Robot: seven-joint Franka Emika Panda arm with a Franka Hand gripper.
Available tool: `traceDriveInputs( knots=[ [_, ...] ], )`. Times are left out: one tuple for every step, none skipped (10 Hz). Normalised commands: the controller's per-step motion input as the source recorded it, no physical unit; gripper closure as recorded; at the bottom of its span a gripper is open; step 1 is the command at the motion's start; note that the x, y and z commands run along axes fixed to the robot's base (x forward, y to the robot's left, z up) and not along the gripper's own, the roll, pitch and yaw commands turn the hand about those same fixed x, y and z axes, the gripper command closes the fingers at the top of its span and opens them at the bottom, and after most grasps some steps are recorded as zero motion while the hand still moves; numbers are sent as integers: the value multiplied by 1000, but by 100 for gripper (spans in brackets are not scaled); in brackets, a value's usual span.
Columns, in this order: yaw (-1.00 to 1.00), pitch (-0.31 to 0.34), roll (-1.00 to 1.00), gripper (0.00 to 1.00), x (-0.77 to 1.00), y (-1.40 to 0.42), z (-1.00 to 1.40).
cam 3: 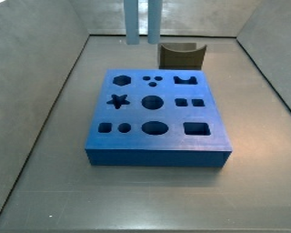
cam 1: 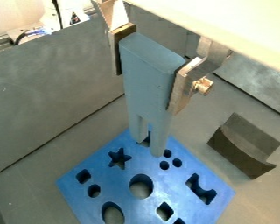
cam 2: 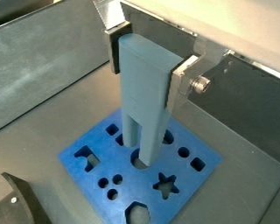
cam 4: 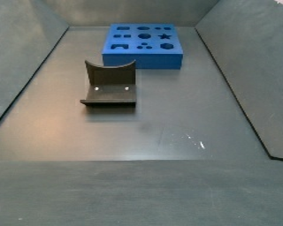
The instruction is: Insert the square-circle object.
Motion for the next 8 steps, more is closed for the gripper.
traceDriveInputs(
  knots=[
    [0, 66, 0, 100, 43, 0, 0],
    [0, 17, 0, 100, 0, 0, 0],
    [0, -7, 0, 100, 0, 0, 0],
    [0, -44, -131, 100, -226, -37, -383],
    [177, 139, -134, 100, -351, -523, -517],
    [77, 160, -204, 100, -374, -571, -377],
    [69, 179, -256, 100, -346, -543, -314],
    [131, 107, -146, 100, -286, -534, -637]
  ],
)
